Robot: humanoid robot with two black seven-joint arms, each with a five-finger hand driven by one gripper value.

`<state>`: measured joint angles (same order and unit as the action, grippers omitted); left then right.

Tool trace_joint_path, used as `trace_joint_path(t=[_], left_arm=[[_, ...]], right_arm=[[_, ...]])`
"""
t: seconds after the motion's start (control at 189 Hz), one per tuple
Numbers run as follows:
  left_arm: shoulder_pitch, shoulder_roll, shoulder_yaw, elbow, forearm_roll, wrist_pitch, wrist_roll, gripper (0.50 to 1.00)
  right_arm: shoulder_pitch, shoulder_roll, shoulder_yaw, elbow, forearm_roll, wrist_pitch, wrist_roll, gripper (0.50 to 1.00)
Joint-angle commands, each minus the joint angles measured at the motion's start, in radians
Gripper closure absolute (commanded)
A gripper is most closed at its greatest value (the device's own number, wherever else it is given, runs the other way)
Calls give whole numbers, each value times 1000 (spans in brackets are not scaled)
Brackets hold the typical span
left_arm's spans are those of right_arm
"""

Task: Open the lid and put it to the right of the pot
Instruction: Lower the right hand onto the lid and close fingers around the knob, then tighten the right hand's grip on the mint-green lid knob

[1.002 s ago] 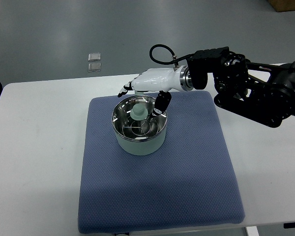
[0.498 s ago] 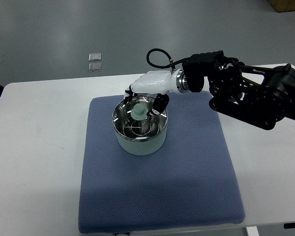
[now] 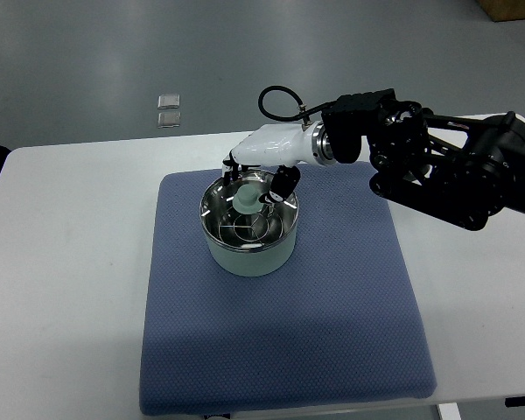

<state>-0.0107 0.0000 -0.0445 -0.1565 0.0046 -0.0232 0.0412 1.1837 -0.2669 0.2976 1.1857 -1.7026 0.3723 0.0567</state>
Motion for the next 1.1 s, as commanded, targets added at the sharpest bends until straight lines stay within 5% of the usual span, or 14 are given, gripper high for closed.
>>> trace_joint_path(t=[0.0,0.837,1.097], left_arm=[[0,0,0,0,0,0,0,500],[0,0,0,0,0,0,0,500],[0,0,0,0,0,0,0,500]], right_arm=[[0,14,2,0,1,2,0,773],[2,25,2,2,0,10,-17,775],[0,25,0,2,-5,19,-18,812]])
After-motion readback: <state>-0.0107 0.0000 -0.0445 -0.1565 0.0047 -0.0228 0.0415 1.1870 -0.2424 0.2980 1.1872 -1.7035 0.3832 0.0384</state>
